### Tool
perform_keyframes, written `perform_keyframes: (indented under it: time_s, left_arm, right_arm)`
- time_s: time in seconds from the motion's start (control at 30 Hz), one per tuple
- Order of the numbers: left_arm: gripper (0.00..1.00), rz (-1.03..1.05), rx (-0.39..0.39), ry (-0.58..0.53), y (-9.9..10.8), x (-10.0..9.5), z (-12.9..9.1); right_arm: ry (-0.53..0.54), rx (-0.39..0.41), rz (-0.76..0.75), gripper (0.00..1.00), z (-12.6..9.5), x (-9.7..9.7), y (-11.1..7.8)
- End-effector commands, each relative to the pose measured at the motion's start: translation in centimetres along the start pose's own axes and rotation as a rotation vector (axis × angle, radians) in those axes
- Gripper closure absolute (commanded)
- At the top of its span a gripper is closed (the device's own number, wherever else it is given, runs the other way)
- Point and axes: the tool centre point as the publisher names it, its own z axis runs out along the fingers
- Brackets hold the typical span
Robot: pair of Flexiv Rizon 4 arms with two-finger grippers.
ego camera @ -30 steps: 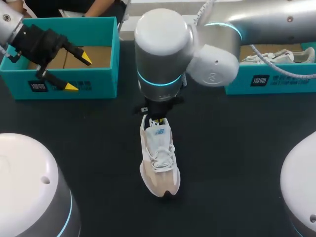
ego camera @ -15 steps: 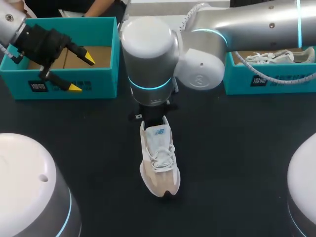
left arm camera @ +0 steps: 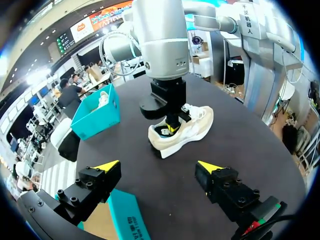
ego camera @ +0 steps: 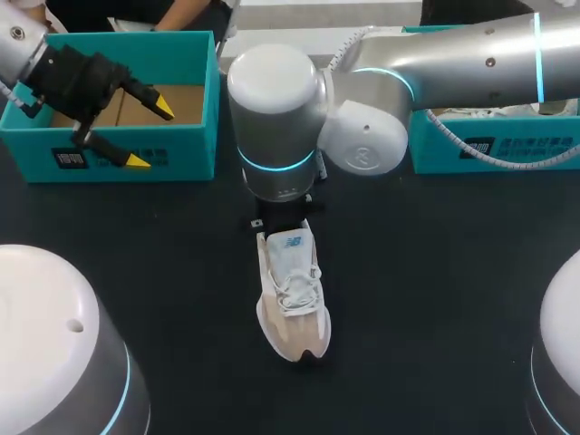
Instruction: Take the shoe out of the shoebox, open the shoe tongue, remove and reinsert the insole, then place the shoe into the shoebox
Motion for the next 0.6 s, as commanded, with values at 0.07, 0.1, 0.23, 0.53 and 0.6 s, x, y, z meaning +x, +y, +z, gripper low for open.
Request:
perform_keyframes:
  time_s: [0.07,0.1,0.23,0.53,0.6]
  left_arm:
    - [0.00,0.000,-0.004,0.001,-0.1,0.1,0.0]
    - [0.00,0.000,-0.004,0.001,-0.1,0.1,0.0]
    - [0.00,0.000,-0.004,0.001,-0.1,0.1,0.0]
    - [0.00,0.000,-0.004,0.001,-0.1,0.1,0.0]
    - [0.00,0.000,-0.004,0.001,-0.1,0.1,0.0]
  right_arm:
    - [0.022,0.034,-0.015,1.00,1.6,0.3,0.6]
    - [0.021,0.034,-0.015,1.00,1.6,0.3,0.6]
    - [-0.010,0.026,-0.013,1.00,0.4,0.4,0.5]
    - [-0.063,-0.033,0.000,1.00,-0.2,-0.3,2.0]
    - [-0.063,-0.042,-0.001,1.00,0.2,-0.5,2.7]
